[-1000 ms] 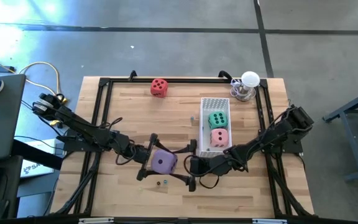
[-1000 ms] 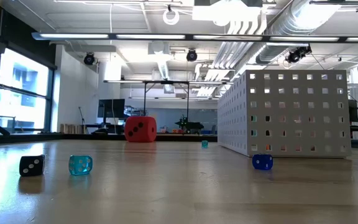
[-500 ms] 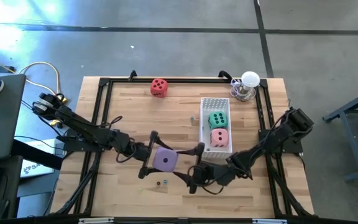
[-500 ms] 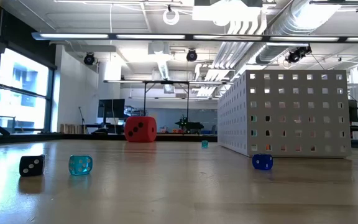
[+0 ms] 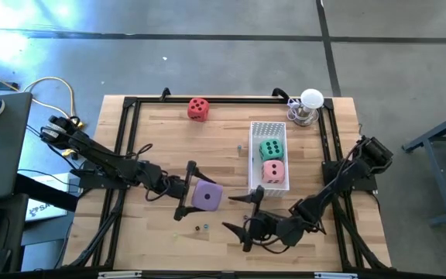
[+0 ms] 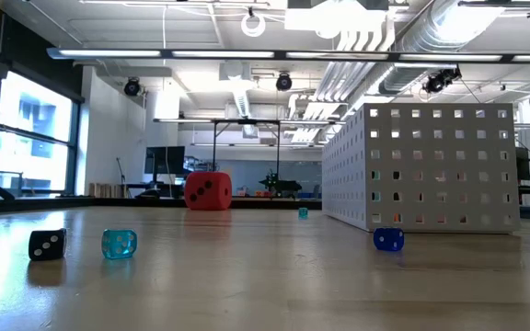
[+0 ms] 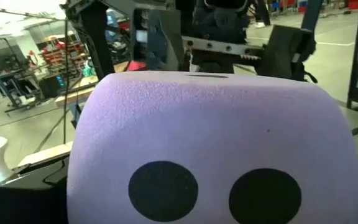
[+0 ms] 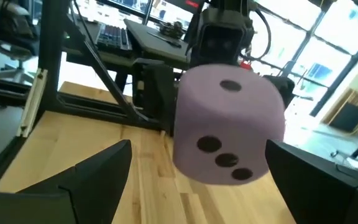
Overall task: Pick & Place Dice
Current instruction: Put the purple die into the white bin
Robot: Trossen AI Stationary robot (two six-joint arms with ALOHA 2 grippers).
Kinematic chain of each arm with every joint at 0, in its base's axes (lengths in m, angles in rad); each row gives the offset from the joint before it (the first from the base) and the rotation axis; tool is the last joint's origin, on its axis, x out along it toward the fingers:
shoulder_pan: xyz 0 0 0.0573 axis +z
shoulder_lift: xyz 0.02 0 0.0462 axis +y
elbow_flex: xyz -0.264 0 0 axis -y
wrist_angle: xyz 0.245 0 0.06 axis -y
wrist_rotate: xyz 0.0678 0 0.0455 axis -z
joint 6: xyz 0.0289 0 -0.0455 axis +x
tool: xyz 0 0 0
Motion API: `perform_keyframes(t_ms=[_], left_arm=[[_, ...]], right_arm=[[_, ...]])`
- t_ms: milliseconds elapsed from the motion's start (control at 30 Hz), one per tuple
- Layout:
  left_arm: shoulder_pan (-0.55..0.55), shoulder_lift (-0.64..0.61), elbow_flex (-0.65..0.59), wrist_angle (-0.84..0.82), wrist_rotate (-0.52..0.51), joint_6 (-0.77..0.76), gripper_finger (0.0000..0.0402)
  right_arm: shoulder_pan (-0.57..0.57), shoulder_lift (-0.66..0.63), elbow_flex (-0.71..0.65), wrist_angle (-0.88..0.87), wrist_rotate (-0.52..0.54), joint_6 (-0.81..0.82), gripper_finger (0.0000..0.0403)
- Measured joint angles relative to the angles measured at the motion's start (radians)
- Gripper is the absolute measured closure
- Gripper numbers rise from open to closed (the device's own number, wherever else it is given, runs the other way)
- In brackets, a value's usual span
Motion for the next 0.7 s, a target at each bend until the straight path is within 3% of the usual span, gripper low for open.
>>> perform_keyframes(t_ms=[400, 700], left_arm=[[-0.001, 0.0, -0.001, 0.086, -0.003, 0.007, 0.0002], [-0.002, -0.003, -0.002, 0.085, -0.004, 0.036, 0.0002]], right_arm=[[-0.094, -0.002, 0.0, -0.093, 0.003, 0.123, 0.0041], [-0.101, -0.003, 0.0, -0.095, -0.055, 0.136, 0.0041]])
